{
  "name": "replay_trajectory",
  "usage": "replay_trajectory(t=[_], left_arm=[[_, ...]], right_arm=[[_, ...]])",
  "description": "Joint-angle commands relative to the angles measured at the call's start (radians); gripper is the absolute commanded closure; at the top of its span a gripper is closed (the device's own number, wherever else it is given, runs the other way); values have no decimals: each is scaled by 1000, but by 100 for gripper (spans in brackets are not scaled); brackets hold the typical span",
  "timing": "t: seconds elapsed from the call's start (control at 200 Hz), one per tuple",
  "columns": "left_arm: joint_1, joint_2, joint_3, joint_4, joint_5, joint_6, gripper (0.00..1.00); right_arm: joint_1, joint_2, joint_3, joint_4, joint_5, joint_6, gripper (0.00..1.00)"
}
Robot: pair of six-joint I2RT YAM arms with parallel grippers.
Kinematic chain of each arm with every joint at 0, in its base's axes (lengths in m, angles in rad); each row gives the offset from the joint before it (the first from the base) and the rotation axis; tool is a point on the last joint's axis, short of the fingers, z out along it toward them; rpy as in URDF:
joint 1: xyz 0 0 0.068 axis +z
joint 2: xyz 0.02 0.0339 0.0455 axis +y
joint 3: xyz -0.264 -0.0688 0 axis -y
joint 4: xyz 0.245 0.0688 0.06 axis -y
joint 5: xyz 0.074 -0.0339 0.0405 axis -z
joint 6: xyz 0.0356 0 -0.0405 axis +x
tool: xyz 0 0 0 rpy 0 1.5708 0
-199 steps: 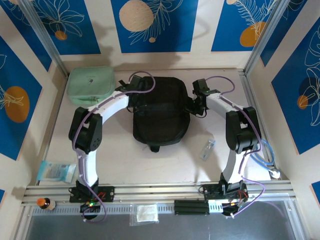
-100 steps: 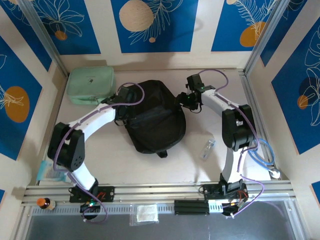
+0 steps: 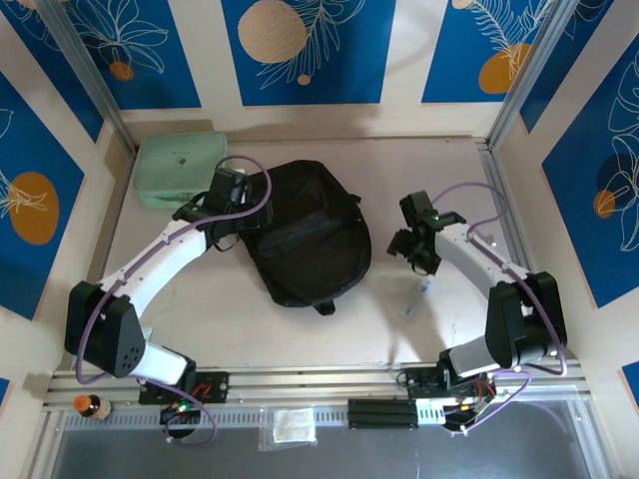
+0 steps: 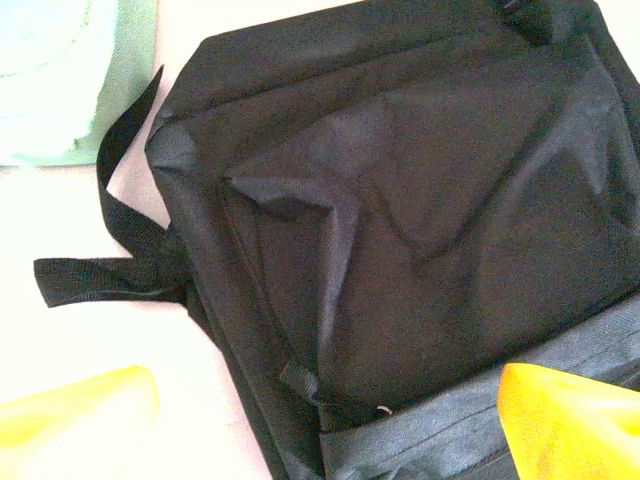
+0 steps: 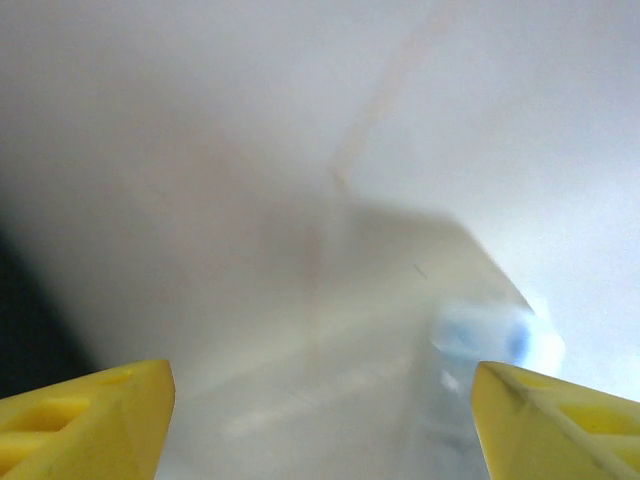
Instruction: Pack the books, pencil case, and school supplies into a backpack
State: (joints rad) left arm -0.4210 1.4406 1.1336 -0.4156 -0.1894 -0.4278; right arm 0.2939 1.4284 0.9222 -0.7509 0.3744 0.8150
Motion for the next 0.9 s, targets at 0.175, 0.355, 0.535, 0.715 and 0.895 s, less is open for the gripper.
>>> replay_trajectory(t=[0.175, 0.355, 0.535, 0.715, 0.895], left_arm=[[11, 11, 3, 127, 73, 34, 6], [11, 30, 9, 134, 95, 28, 4], [11, 45, 18, 141, 121, 24, 4], [11, 57, 29, 151, 168, 31, 0], [11, 80, 51, 155, 250, 34, 0]], right_arm=[[110, -65, -148, -100, 6, 283, 22], [137, -81, -231, -65, -43, 364, 22], [138, -71, -277, 27, -104, 352, 29], [137, -57, -271, 43, -94, 328, 47], [131, -82, -261, 48, -68, 293, 61]])
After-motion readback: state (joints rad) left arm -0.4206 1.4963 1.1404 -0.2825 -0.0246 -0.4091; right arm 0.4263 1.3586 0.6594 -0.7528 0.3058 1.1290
